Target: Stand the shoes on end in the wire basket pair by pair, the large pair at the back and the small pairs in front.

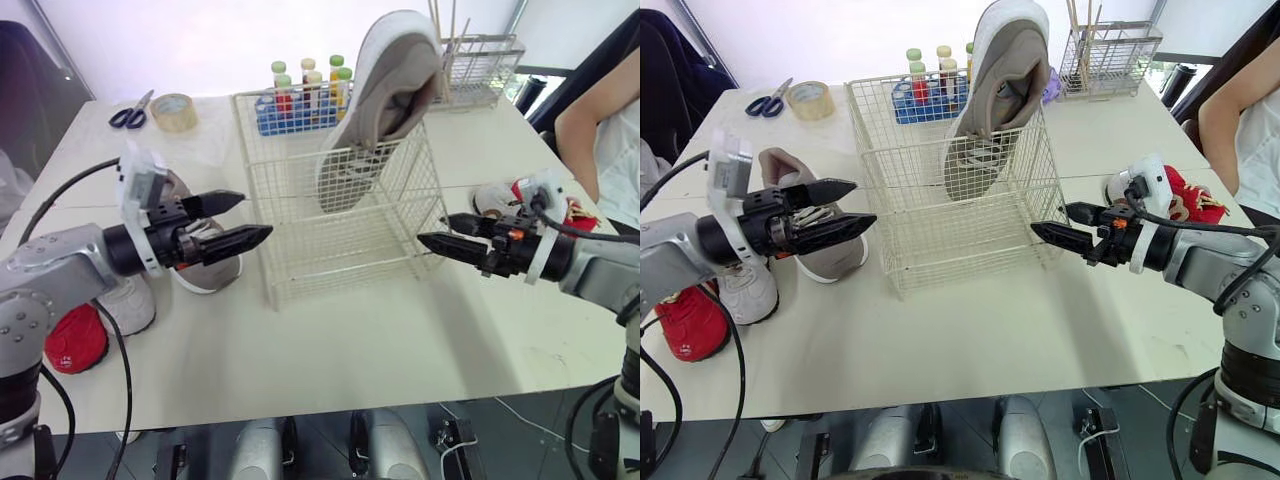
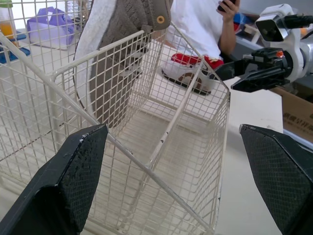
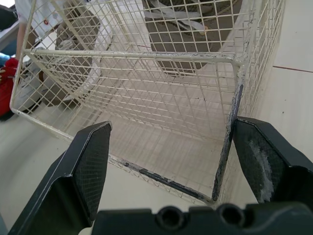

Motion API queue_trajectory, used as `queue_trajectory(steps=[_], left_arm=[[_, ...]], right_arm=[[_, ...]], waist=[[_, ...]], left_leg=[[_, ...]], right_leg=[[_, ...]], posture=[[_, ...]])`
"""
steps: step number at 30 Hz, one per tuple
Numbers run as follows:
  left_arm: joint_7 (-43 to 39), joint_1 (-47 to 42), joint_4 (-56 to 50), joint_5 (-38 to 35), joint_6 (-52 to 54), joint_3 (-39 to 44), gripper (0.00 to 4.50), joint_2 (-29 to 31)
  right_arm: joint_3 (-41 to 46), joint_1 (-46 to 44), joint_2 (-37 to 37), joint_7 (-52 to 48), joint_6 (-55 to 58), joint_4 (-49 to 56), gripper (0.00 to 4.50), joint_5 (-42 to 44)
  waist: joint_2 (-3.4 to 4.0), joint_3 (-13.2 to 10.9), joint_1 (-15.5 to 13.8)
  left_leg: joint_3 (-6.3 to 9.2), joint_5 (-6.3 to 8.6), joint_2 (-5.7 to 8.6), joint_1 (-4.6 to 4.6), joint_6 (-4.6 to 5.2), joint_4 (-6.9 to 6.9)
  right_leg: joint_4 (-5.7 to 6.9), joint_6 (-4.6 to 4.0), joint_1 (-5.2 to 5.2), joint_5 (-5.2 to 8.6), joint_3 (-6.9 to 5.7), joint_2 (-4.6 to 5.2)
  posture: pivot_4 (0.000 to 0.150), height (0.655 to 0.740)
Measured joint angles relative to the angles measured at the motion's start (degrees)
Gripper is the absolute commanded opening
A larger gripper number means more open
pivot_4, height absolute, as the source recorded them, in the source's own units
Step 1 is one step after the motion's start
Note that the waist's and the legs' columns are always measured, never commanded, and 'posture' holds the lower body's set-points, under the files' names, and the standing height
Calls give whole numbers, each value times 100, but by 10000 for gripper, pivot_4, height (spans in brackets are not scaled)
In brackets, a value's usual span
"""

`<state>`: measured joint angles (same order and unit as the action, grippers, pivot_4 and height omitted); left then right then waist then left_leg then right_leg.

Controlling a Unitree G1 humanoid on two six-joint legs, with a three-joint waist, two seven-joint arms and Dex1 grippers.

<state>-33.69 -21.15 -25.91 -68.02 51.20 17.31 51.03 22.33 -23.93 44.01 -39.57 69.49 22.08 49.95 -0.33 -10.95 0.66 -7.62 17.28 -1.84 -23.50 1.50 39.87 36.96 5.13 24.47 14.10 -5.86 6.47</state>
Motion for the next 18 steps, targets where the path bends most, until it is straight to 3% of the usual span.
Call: queue_trajectory(steps=[12, 18], left_arm=[[-62, 0, 48, 110, -2, -1, 45000, 8], [-468, 118, 418, 390, -3, 213, 45000, 456]], right_arm=[[73, 174, 97, 203, 334, 384, 40700, 779], [204, 505, 1127, -318, -50, 72, 40700, 522]], waist=[[0, 0, 6], [-1, 0, -26]], left_leg=[[0, 0, 0, 0, 0, 0], [-2, 2, 3, -1, 4, 2]], right_leg=[[0, 0, 0, 0, 1, -1], [-4, 0, 0, 0, 0, 2]], posture=[[1500, 7400], [1500, 7400]])
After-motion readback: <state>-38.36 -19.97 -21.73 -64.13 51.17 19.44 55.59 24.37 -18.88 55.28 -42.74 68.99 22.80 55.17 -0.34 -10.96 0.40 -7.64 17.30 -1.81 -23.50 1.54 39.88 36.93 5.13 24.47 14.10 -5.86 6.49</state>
